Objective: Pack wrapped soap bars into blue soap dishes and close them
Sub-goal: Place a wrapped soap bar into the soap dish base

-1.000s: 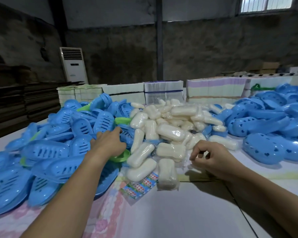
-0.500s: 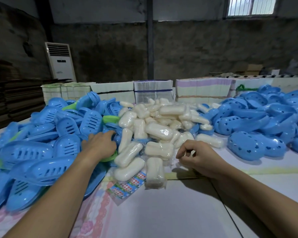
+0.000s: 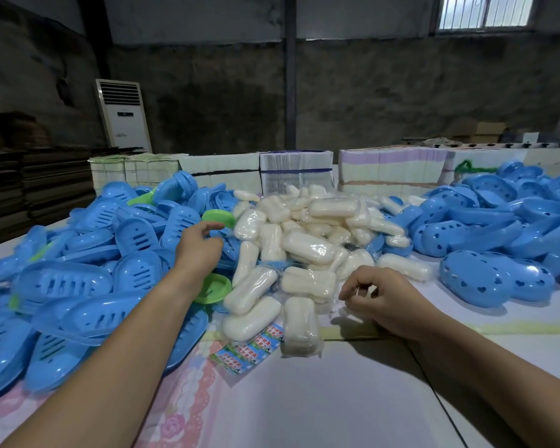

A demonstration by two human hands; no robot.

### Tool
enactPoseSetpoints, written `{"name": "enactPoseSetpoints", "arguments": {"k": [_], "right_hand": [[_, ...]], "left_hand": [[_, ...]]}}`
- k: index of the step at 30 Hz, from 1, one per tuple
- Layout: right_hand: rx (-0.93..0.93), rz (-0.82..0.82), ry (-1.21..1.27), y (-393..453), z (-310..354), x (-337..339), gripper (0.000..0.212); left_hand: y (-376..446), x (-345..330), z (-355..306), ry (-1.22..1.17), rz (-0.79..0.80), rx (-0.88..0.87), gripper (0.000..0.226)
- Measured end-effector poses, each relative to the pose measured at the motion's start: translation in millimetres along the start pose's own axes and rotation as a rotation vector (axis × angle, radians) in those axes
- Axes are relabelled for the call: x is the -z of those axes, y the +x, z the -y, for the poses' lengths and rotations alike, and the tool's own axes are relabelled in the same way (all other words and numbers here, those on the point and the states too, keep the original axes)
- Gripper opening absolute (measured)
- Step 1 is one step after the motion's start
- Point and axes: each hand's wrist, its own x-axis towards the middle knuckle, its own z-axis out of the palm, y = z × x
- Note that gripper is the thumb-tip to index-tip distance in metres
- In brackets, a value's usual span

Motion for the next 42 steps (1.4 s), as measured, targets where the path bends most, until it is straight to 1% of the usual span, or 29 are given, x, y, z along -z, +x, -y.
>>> {"name": "enactPoseSetpoints", "arguments": {"k": [3,8,10,13,17,19,21,23,25,28,30,32,34,36,37,39,40,42], "right_hand": [[-0.001,-0.001,-0.004,0,-1,0,0.021],[-0.008,-0.001,0.004,0,-1,0,0.023],[-0.008,-0.002,0.003,0,-1,0,0.022],[-0.013,-0.004,0.01,0,-2,0,0.022],[-0.016,-0.023,0.016,0,-4,1,0.021],[-0.012,-0.026,0.016,0,-4,1,0.021],[-0.01,-0.038,0.019,0,-5,2,0.023],[-0.028,-0.076,0.041,1,-7,3,0.024],[-0.052,-0.123,0.071,3,-8,5,0.026],[-0.074,-0.206,0.088,4,-11,8,0.025],[-0.078,-0.26,0.099,4,-12,9,0.023],[-0.072,-0.276,0.113,4,-13,9,0.021],[-0.057,-0.264,0.109,4,-13,8,0.019],[-0.054,-0.258,0.094,4,-13,8,0.016],[-0.051,-0.251,0.088,5,-13,9,0.016],[-0.031,-0.192,0.055,5,-13,9,0.018],[-0.003,-0.137,0.013,5,-12,8,0.022],[0.072,-0.02,-0.067,5,-11,4,0.038]], "left_hand": [[-6,-6,-6,-0.07,0.014,0.003,0.042],[-6,-1,-14,-0.296,-0.097,0.091,0.037],[-7,0,-16,-0.333,-0.074,0.097,0.033],[-13,-4,-19,-0.242,-0.037,0.016,0.033],[-21,-4,-20,-0.18,-0.057,-0.132,0.042],[-28,-1,-25,-0.166,-0.041,-0.229,0.049],[-41,-1,-32,-0.112,0.038,-0.358,0.055],[-58,-5,-40,-0.006,0.165,-0.504,0.054],[-77,-10,-47,0.098,0.356,-0.613,0.045],[-103,-24,-49,0.282,0.713,-0.748,0.034],[-118,-36,-46,0.401,0.863,-0.85,0.033],[-129,-46,-44,0.398,0.949,-0.903,0.033],[-133,-50,-44,0.384,0.952,-0.952,0.038],[-127,-49,-45,0.432,0.866,-0.982,0.047],[-122,-46,-45,0.455,0.808,-0.954,0.05],[-110,-36,-43,0.499,0.726,-0.818,0.05],[-104,-31,-42,0.538,0.7,-0.751,0.046],[-94,-24,-40,0.647,0.667,-0.672,0.041]]}}
